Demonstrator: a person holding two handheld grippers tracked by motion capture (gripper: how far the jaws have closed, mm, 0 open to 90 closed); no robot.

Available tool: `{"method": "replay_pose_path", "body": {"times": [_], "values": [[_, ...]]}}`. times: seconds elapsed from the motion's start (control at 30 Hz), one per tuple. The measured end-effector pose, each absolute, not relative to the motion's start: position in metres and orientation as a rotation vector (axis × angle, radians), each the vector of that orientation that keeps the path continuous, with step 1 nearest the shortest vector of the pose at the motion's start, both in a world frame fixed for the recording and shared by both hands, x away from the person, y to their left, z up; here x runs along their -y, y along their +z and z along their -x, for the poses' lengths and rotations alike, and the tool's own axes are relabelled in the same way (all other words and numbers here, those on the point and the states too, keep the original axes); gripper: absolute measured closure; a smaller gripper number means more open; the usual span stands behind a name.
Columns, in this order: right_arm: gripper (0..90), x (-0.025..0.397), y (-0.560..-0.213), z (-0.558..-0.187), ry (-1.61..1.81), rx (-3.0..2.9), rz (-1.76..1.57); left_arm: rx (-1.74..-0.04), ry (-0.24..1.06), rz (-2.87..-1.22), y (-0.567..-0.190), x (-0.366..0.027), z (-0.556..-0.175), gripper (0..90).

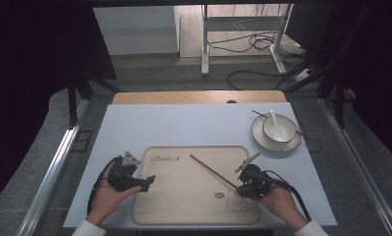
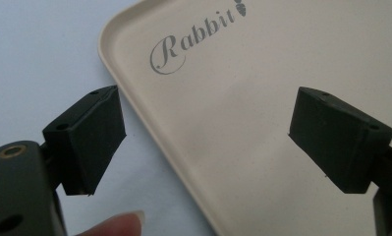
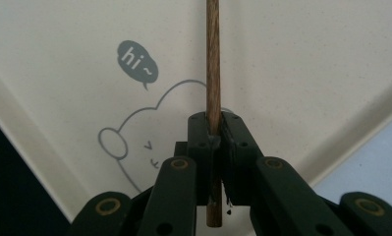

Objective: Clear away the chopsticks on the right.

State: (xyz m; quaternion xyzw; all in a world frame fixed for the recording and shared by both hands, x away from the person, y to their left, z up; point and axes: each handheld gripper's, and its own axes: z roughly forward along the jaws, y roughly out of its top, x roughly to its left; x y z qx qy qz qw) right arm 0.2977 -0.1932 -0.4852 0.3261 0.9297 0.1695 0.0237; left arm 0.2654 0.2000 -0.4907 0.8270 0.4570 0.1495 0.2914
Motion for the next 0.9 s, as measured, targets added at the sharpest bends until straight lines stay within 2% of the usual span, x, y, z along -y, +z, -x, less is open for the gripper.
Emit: {"method": "replay_pose_path", "body": {"times": [0.23, 0.27, 0.3, 0.33, 0.4, 0.43, 0.5, 0.57, 0.63, 0.67, 0.7, 0.73, 0.9], "values": [[78.1, 0.189, -0.490, -0.296, 0.492, -2.879, -0.950, -1.216, 0.399, -2.206, -0.491, -0.199, -0.265, 13.7], [71.1, 0.190, -0.486, -0.296, 0.541, -2.883, -0.936, -1.216, 0.398, -2.206, -0.491, -0.199, -0.265, 13.7], [71.1, 0.190, -0.486, -0.296, 0.541, -2.883, -0.936, -1.216, 0.398, -2.206, -0.491, -0.199, -0.265, 13.7], [66.7, 0.191, -0.482, -0.296, 0.560, -2.873, -0.939, -1.217, 0.398, -2.206, -0.491, -0.199, -0.266, 13.7], [57.2, 0.196, -0.466, -0.295, 0.662, -2.825, -0.907, -1.223, 0.399, -2.202, -0.491, -0.199, -0.265, 13.7], [49.9, 0.207, -0.447, -0.296, 0.775, -2.788, -0.889, -1.225, 0.399, -2.198, -0.491, -0.200, -0.265, 13.7], [47.6, 0.212, -0.439, -0.297, 0.810, -2.767, -0.888, -1.226, 0.399, -2.196, -0.491, -0.200, -0.265, 13.6], [43.1, 0.245, -0.411, -0.307, 0.877, -2.671, -0.906, -1.227, 0.400, -2.198, -0.491, -0.200, -0.265, 13.7], [42.6, 0.253, -0.405, -0.310, 0.892, -2.651, -0.924, -1.226, 0.401, -2.200, -0.491, -0.200, -0.265, 13.7], [42.1, 0.280, -0.391, -0.321, 0.903, -2.590, -0.958, -1.226, 0.402, -2.203, -0.491, -0.200, -0.266, 13.7], [42.1, 0.280, -0.391, -0.321, 0.903, -2.590, -0.958, -1.226, 0.402, -2.203, -0.491, -0.200, -0.266, 13.6], [41.9, 0.304, -0.382, -0.334, 0.874, -2.540, -0.989, -1.223, 0.401, -2.208, -0.491, -0.200, -0.266, 13.6], [42.9, 0.355, -0.379, -0.371, 0.825, -2.481, -1.084, -1.227, 0.405, -2.215, -0.492, -0.199, -0.268, 13.6]]}}
